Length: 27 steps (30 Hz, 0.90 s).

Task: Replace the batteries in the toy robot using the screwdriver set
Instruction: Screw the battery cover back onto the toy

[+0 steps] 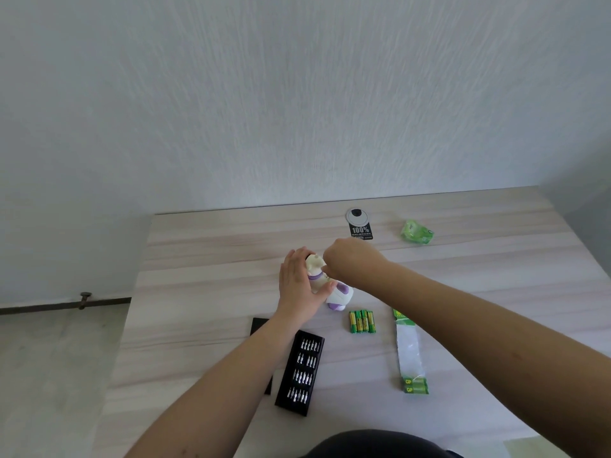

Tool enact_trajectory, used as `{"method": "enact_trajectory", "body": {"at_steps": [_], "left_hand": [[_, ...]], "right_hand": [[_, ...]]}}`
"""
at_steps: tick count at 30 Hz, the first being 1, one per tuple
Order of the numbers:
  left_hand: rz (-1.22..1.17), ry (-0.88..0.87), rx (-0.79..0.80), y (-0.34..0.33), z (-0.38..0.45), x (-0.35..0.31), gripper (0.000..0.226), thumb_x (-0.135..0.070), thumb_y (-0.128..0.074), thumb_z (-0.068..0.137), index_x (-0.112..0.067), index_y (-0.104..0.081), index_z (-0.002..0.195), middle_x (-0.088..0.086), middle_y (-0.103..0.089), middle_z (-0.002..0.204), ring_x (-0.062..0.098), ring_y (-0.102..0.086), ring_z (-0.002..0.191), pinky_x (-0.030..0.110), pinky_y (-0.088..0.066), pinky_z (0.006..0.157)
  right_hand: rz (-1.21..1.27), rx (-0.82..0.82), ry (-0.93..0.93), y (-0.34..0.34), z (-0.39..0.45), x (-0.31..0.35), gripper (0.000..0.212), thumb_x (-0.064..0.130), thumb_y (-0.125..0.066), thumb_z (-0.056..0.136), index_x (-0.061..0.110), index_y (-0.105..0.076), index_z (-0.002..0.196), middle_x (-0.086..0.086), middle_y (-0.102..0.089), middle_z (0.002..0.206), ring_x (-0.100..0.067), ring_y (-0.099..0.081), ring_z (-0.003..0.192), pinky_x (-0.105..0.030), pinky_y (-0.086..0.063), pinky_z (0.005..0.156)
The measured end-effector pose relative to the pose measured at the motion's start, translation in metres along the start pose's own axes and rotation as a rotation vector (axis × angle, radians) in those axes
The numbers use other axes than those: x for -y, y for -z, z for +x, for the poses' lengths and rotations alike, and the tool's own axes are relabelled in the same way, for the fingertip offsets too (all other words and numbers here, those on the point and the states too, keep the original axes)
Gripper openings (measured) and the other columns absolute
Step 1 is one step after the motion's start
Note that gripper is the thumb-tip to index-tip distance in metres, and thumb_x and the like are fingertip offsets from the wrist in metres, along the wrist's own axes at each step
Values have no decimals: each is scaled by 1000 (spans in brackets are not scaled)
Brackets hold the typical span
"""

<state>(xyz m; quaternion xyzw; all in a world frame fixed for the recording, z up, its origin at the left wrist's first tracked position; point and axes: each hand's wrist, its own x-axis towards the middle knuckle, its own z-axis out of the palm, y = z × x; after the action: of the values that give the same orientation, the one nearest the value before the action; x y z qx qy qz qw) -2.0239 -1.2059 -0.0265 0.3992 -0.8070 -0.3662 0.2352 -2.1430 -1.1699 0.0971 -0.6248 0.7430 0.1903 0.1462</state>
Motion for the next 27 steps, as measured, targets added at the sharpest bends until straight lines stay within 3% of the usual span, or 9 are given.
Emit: {"method": "enact_trajectory", "body": {"at_steps": [1,5,9,11,14,17,21,24,27], "left_hand": [[3,9,3,0,1,1,67,-45,-77,63,-16,-51,118,0,-53,124,30,-46,125,49,-39,102],[23,-7,-4,-2,1,4,61,-48,-73,63,-17,-52,112,0,-55,118,31,-50,119,49,-41,99],[20,-19,-29,-2,2,2,60,-50,-71,63,-16,-53,110,1,-57,113,32,-52,114,50,-43,95],[13,-41,-38,-1,2,0,58,-48,-72,63,-17,-53,108,-1,-56,110,30,-53,111,49,-43,94],[-4,-70,-60,2,0,-3,53,-45,-71,62,-19,-52,104,-7,-53,105,26,-53,105,47,-45,90],[7,-61,-56,1,0,-2,57,-47,-71,62,-17,-53,107,-5,-53,108,26,-53,107,47,-45,92],[20,-43,-39,-1,1,1,60,-46,-75,62,-16,-52,109,-2,-54,110,30,-52,111,49,-44,94],[17,-58,-52,-2,2,2,57,-48,-72,63,-17,-52,106,-3,-54,106,28,-53,106,47,-45,91],[19,-59,-53,-2,2,4,55,-50,-70,63,-18,-53,104,-5,-54,105,25,-53,104,46,-45,89]], "right_hand": [[15,-30,18,-1,-1,-1,6,13,-58,85,11,-56,79,0,-48,66,-20,-48,57,-28,-35,50],[165,-59,81,0,-9,-11,26,13,-62,84,10,-47,105,-4,-54,84,-25,-53,74,-31,-38,56],[74,-23,126,10,-12,-8,14,12,-53,91,7,-55,103,-7,-60,94,-26,-58,81,-29,-36,62],[16,-10,102,9,-9,-6,9,14,-52,91,8,-59,91,-5,-60,85,-25,-55,75,-30,-37,60],[-36,-45,32,8,-10,-4,35,26,-45,96,12,-44,65,1,-43,65,-24,-51,70,-27,-33,52],[-13,-54,17,5,-12,-4,35,32,-36,101,11,-54,81,-1,-47,71,-23,-51,72,-29,-37,59],[214,-4,65,4,-16,-13,25,24,-57,91,8,-50,109,-9,-60,100,-25,-57,85,-34,-46,69],[189,20,77,7,-17,-16,18,17,-54,92,7,-52,106,-10,-60,102,-24,-53,82,-31,-42,67],[67,-16,44,8,-15,-11,21,25,-49,95,7,-59,95,-8,-60,91,-25,-56,79,-31,-41,64]]}}
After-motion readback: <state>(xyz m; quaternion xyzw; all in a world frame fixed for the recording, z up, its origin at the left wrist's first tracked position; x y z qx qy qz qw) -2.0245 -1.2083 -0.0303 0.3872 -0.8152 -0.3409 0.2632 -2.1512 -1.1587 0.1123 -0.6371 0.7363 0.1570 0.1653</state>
